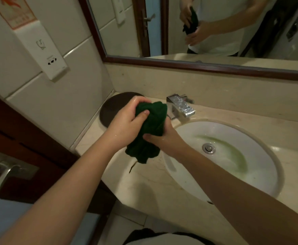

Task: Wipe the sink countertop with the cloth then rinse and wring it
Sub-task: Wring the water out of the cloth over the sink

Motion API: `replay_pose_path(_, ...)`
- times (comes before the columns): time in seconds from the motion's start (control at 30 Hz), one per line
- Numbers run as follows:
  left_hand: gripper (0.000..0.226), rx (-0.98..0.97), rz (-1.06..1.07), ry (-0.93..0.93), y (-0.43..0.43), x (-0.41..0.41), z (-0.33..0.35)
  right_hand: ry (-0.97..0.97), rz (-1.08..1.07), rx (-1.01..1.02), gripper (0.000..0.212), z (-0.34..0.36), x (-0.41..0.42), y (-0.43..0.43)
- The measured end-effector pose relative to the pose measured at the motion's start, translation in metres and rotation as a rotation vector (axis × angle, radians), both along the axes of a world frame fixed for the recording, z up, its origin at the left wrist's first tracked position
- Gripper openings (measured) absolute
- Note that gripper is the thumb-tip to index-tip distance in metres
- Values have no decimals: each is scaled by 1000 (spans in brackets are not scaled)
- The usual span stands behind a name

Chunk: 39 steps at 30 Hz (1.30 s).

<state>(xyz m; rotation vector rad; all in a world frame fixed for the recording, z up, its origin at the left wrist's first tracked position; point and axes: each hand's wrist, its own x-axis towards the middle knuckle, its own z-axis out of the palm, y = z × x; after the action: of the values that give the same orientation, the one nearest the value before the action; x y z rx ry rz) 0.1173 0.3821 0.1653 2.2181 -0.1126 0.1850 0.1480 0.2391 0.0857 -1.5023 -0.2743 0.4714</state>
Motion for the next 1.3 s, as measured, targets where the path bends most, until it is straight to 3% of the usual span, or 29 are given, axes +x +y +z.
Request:
replay_pose_path(0.07, 22, -145, 65, 8, 2, 3, -3, -6, -6, -55, 46, -1, 2, -5)
replay_pose_path(0.13, 22, -350, 179, 50, 6, 5, -5, -10, 35, -100, 33, -1, 4, -16)
replay_pose_path(0.3, 21, -757, 265, 214, 15, 10, -4, 35, -43, -19, 27, -5, 13, -26)
replay_pose_path(0.4, 24, -777, 206, 284, 23, 15, -7, 102, -31, 197, 36, -2, 22, -19)
replay_pose_path(0.47, 26, -795, 158, 340, 31, 20, -9, 147, 39, 208, 44, 2, 29, -7)
replay_pose_path(0.57, 30, -909, 101, 388, 44, 30, -13, 136, 192, 51, 40, 5, 36, 13)
replay_pose_path(0.7, 38, -1079, 162, 469, 73, 52, -27, 154, 162, -28, 12, 6, 45, 39)
replay_pose_path(0.77, 37, -1190, 199, 498, 89, 64, -39, 127, 178, -112, 11, 3, 51, 56)
replay_pose_path(0.87, 33, -1373, 208, 479, 109, 78, -58, 68, 163, -284, 29, -1, 63, 76)
replay_pose_path(0.93, 33, -1426, 198, 496, 123, 87, -69, 55, 49, -340, 23, -4, 77, 84)
replay_pose_path(1.1, 25, -1272, 286, 488, 154, 118, -105, 8, -168, -480, 20, -29, 113, 99)
replay_pose_path(1.3, 24, -690, 472, 420, 169, 156, -157, 12, -35, -779, 13, -52, 180, 127)
